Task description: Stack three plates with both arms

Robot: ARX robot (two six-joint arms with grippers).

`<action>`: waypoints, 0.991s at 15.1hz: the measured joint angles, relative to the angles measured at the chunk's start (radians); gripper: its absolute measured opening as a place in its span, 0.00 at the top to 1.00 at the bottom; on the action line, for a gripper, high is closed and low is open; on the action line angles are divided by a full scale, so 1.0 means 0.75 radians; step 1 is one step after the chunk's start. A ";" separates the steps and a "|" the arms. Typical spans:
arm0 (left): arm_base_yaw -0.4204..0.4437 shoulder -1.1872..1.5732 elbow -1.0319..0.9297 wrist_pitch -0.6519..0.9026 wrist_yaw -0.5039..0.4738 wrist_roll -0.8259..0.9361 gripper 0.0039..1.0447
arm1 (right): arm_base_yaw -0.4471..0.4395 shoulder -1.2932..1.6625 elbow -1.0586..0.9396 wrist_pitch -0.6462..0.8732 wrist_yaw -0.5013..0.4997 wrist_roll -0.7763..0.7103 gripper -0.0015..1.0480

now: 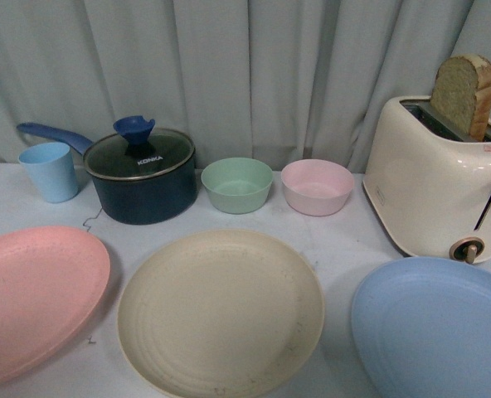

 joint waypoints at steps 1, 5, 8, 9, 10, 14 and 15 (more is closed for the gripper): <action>0.000 0.000 0.000 0.000 0.000 -0.001 0.06 | 0.000 0.000 0.000 0.001 0.000 0.000 0.06; 0.000 0.000 0.000 0.000 0.000 -0.001 0.06 | 0.000 0.000 0.000 0.001 0.000 0.000 0.06; 0.000 0.000 0.000 0.000 0.000 -0.001 0.06 | 0.000 0.000 0.000 0.000 0.000 0.001 0.06; 0.000 0.000 0.000 0.000 0.000 -0.001 0.06 | 0.000 0.000 0.000 0.000 0.000 0.000 0.06; 0.000 0.000 0.000 0.000 0.000 -0.001 0.06 | 0.000 0.000 0.000 0.000 0.000 0.001 0.06; 0.000 0.000 0.000 0.000 0.000 -0.001 0.06 | 0.000 0.000 0.000 0.000 0.000 0.001 0.06; 0.000 0.000 0.000 0.000 0.000 -0.001 0.06 | 0.000 0.000 0.000 0.001 0.000 0.000 0.06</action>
